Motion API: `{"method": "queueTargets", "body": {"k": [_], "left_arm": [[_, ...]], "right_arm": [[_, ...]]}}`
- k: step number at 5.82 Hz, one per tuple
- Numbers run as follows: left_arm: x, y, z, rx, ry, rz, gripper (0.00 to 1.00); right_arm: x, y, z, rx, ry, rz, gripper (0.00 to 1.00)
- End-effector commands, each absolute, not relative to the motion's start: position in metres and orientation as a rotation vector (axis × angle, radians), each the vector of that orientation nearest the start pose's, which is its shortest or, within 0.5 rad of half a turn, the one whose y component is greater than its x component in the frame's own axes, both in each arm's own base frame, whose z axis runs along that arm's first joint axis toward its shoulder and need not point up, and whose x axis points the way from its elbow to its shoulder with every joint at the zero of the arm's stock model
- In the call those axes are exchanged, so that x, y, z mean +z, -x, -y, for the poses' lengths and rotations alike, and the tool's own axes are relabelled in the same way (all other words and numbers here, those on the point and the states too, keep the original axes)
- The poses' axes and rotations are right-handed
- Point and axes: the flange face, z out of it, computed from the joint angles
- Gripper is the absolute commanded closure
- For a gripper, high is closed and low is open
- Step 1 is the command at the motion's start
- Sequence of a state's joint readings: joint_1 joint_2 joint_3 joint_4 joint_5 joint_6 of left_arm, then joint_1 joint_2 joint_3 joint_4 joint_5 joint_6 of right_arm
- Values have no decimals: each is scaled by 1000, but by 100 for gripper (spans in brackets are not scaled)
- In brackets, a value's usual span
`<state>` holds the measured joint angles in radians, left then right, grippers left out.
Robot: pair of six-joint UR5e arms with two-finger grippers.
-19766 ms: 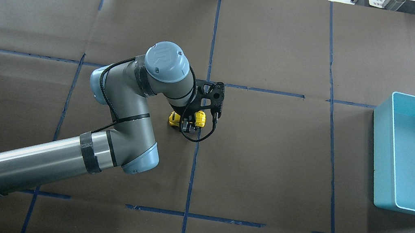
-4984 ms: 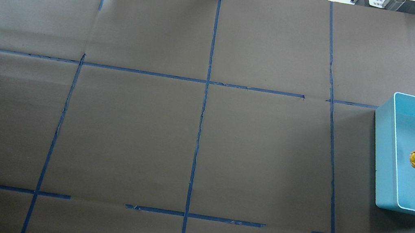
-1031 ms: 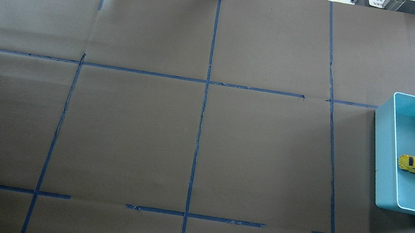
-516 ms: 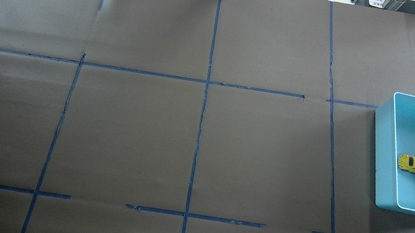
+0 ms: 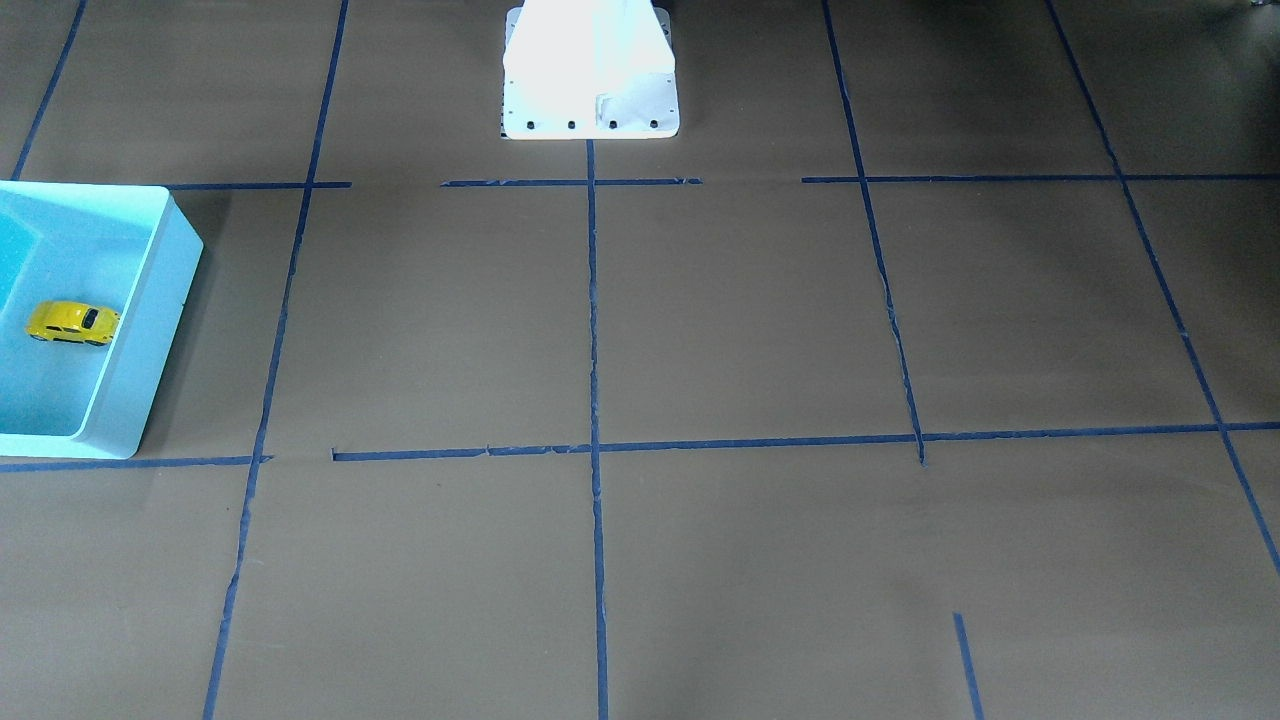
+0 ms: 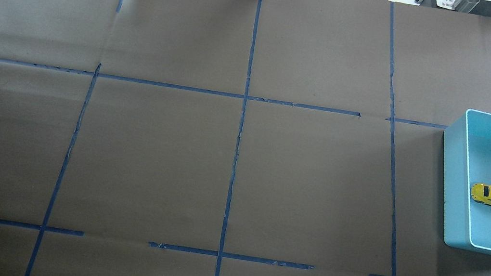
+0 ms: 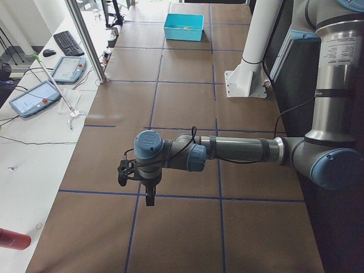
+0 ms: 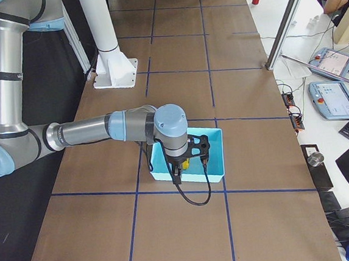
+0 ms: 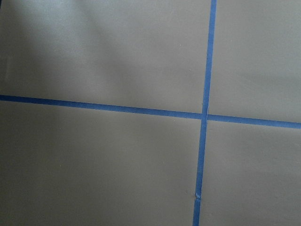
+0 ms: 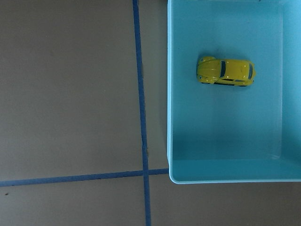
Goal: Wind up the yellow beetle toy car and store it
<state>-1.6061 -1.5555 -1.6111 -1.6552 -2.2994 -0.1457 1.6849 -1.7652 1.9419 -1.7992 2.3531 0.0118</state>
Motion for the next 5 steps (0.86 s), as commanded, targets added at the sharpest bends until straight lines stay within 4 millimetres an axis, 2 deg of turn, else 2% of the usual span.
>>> {"method": "queueTargets", "body": {"k": [1,2,4,5], "left_arm": [[641,84,490,-133,-64,-733,0],[640,84,491,-133,-65,-733,0],[642,84,490,-134,-62,-733,0],[641,84,491,-133,-64,-733,0]], "right_arm": [[594,-116,390,265,59,697,0],[598,-115,389,271,69,698,0],[635,-113,391,269,91,719,0],[632,-106,389,266,94,824,0]]}}
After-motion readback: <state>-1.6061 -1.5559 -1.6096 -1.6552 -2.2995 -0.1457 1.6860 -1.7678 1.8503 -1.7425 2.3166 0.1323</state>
